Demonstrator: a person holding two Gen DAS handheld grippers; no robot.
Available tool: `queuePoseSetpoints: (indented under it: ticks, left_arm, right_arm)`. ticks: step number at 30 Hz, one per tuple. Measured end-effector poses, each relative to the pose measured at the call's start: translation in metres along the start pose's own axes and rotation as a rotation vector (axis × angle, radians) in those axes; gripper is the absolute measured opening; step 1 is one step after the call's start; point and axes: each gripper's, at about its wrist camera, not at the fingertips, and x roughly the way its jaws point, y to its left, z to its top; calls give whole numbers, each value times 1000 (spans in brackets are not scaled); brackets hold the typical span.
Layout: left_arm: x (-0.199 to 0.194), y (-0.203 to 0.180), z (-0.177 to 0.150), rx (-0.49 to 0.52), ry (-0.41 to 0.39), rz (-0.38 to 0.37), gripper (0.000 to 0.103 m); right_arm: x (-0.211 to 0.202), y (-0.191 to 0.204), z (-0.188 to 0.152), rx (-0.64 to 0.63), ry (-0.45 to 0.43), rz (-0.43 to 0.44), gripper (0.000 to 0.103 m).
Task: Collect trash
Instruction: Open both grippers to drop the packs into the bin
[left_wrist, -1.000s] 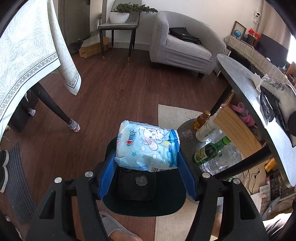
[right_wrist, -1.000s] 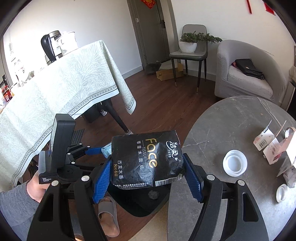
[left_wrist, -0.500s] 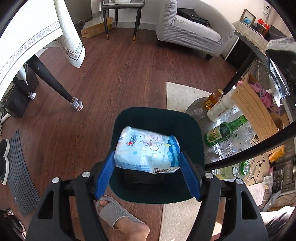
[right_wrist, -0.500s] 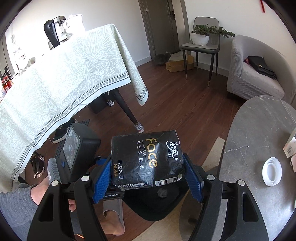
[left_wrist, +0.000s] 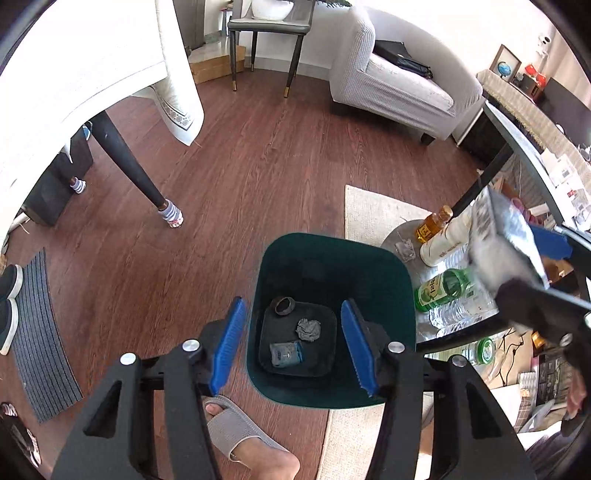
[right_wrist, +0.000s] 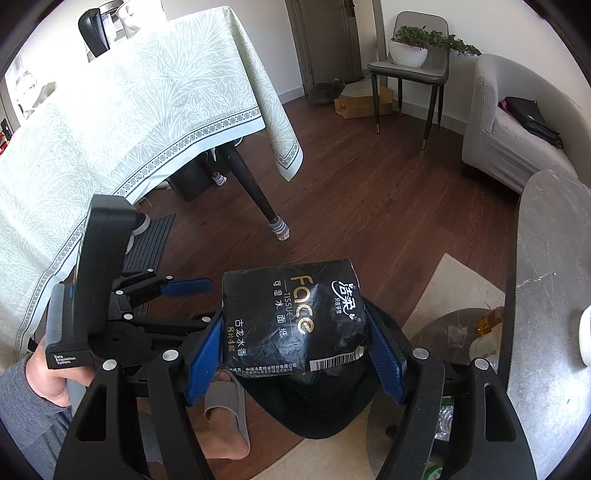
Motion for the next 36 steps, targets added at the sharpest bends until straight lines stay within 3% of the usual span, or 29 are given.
queuePoseSetpoints:
  ticks: [7, 26, 30, 36]
  left_arm:
    - [-28, 10, 10, -56, -80, -32, 41]
    - [-74, -7, 25, -9, -223, -111, 22]
    - [-85, -11, 29, -6, -268, -132, 21]
    - [-91, -16, 36, -8, -295, -160, 21]
  right_arm:
    - [32, 3, -9, -3, 75, -28, 73]
    - [119, -2, -59, -1, 304, -105, 74]
    - [120, -3, -63, -4, 316, -123, 81]
    - [110, -5, -61, -15, 289, -102, 82]
